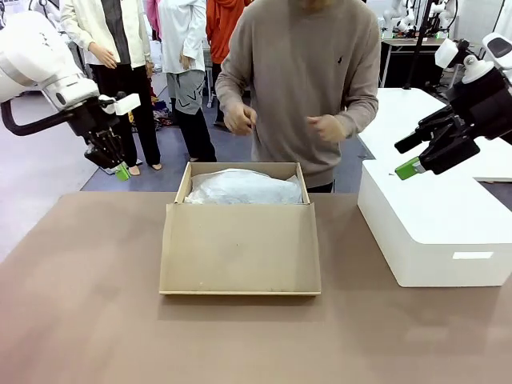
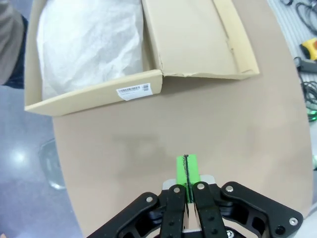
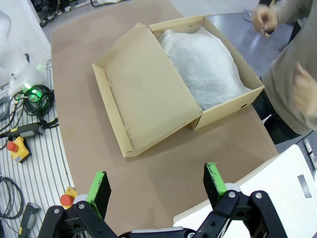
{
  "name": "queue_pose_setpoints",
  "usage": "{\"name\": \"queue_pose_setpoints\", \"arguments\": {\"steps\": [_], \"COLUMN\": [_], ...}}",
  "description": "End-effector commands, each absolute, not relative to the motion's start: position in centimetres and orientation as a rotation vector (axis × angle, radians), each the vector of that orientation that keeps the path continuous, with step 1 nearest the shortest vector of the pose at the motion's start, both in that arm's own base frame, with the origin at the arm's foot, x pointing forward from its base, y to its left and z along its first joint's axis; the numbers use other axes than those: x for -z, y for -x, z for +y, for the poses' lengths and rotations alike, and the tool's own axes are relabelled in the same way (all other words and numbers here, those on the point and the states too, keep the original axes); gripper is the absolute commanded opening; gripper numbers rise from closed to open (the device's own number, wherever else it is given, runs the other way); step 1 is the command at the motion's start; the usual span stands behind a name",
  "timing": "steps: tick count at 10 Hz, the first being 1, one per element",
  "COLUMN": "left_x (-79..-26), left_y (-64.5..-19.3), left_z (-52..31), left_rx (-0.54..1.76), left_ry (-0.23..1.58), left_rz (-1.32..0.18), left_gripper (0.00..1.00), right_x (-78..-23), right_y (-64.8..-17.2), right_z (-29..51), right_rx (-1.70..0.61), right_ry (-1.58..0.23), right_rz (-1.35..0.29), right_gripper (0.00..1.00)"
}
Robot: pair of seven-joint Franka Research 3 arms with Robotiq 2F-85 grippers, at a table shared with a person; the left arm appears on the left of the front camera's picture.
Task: Pack the shoes into the box.
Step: Close the Shoes Box.
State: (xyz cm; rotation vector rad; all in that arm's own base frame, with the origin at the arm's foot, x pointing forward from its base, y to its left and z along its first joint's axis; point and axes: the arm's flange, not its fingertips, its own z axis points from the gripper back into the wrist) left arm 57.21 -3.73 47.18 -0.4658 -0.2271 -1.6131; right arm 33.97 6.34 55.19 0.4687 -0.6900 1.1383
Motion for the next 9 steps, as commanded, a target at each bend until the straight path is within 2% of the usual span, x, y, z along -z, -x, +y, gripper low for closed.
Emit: {"name": "queue_pose_setpoints", "arguments": {"steps": [1,9], "left_x": [-46.99,-46.14], "left_y": [-58.64,-58.23], "left_z": [-3.16,-3.35], "left_rx": [1.62,1.609], "left_ry": [0.531,0.503], "left_rz": [-0.238,-0.205], "left_gripper": [0.0,0.0], "right_x": [-55.18,-55.18], "right_y": [-34.34,-34.34], "right_z": [6.26,6.26], "right_rx": [-1.16,-1.16], "right_ry": [-0.491,-0.491], "right_rz": [-0.717,-0.717], "right_gripper": [1.0,1.0]}}
